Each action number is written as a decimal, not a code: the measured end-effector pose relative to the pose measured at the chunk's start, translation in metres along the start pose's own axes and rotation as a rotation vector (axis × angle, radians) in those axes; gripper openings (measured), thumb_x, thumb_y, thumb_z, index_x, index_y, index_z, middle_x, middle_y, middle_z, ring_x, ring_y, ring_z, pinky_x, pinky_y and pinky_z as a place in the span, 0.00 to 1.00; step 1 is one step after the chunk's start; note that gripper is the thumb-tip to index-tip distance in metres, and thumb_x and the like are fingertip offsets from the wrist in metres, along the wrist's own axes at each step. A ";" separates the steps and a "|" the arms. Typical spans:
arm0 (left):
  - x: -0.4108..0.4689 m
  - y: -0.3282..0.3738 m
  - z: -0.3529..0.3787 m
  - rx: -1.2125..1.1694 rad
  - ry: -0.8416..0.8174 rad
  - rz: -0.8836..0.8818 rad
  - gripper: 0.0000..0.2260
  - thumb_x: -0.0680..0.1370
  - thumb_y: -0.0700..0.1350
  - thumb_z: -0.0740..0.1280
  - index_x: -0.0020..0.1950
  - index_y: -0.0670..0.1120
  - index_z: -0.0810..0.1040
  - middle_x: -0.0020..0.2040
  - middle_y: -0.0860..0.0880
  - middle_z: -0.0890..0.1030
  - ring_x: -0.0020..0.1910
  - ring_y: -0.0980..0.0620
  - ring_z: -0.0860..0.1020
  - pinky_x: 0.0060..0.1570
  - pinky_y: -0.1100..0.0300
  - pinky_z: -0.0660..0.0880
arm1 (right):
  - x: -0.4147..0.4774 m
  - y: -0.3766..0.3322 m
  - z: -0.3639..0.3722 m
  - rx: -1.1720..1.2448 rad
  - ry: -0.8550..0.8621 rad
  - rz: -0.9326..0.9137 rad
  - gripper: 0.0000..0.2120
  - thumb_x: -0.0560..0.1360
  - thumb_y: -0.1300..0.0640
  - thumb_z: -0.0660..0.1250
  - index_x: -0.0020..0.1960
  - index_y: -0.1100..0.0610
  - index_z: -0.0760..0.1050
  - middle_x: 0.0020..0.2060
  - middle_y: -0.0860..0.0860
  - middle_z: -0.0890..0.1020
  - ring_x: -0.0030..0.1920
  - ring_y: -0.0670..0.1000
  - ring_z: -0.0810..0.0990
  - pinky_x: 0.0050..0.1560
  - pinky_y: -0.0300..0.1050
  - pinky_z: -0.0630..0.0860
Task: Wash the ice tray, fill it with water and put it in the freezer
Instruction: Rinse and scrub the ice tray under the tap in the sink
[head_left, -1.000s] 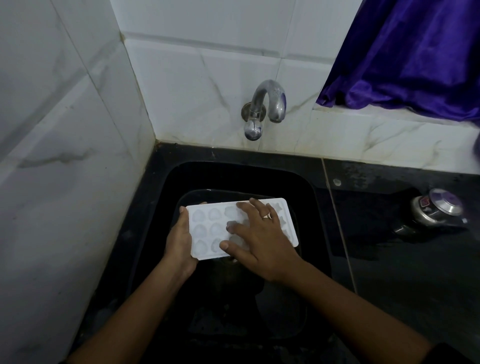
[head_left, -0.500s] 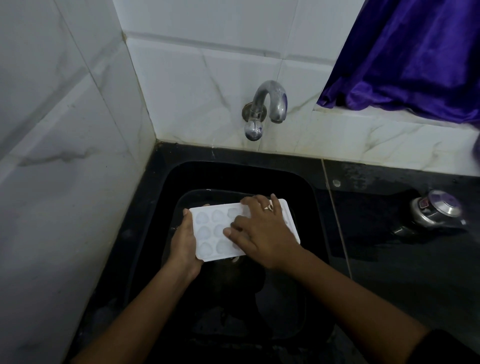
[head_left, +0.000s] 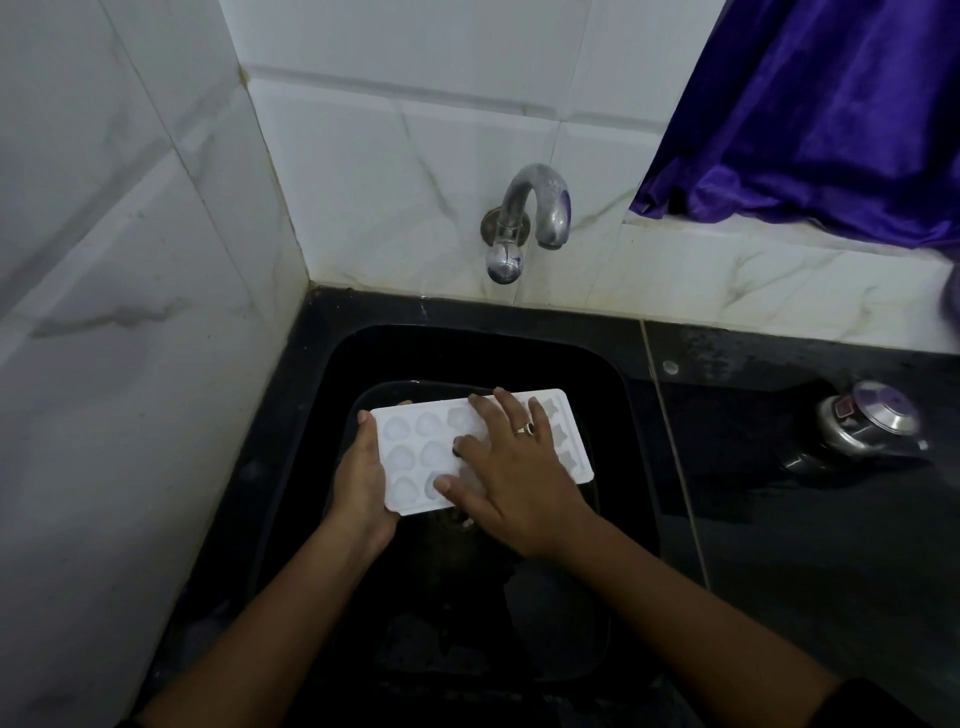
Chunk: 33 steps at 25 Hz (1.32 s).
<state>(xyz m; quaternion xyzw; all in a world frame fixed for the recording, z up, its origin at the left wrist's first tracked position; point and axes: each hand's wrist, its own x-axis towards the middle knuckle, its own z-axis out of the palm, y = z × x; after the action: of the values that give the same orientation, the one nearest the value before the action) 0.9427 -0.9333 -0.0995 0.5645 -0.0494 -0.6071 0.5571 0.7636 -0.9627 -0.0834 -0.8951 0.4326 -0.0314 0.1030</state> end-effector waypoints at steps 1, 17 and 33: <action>0.001 0.003 -0.003 -0.011 0.009 0.009 0.26 0.86 0.64 0.51 0.66 0.51 0.82 0.58 0.44 0.88 0.54 0.40 0.86 0.47 0.46 0.82 | -0.005 0.004 0.003 -0.029 -0.020 -0.040 0.32 0.82 0.29 0.46 0.75 0.46 0.70 0.83 0.56 0.56 0.83 0.59 0.46 0.80 0.67 0.41; -0.003 0.006 -0.007 -0.005 0.031 0.021 0.26 0.86 0.64 0.52 0.67 0.50 0.82 0.57 0.44 0.88 0.53 0.42 0.87 0.48 0.46 0.82 | -0.002 0.020 -0.015 0.097 0.060 0.096 0.39 0.79 0.27 0.37 0.64 0.45 0.80 0.82 0.55 0.60 0.83 0.58 0.47 0.81 0.64 0.40; -0.003 0.004 -0.009 -0.005 0.011 0.024 0.26 0.86 0.63 0.51 0.68 0.51 0.81 0.59 0.44 0.87 0.54 0.42 0.87 0.49 0.45 0.82 | 0.000 0.027 -0.016 0.116 0.062 0.094 0.31 0.82 0.32 0.47 0.53 0.47 0.84 0.77 0.54 0.68 0.81 0.59 0.55 0.80 0.65 0.46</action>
<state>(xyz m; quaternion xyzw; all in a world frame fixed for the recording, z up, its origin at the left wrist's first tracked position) 0.9511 -0.9274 -0.0978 0.5659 -0.0517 -0.5973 0.5660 0.7406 -0.9819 -0.0739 -0.8649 0.4748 -0.0793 0.1424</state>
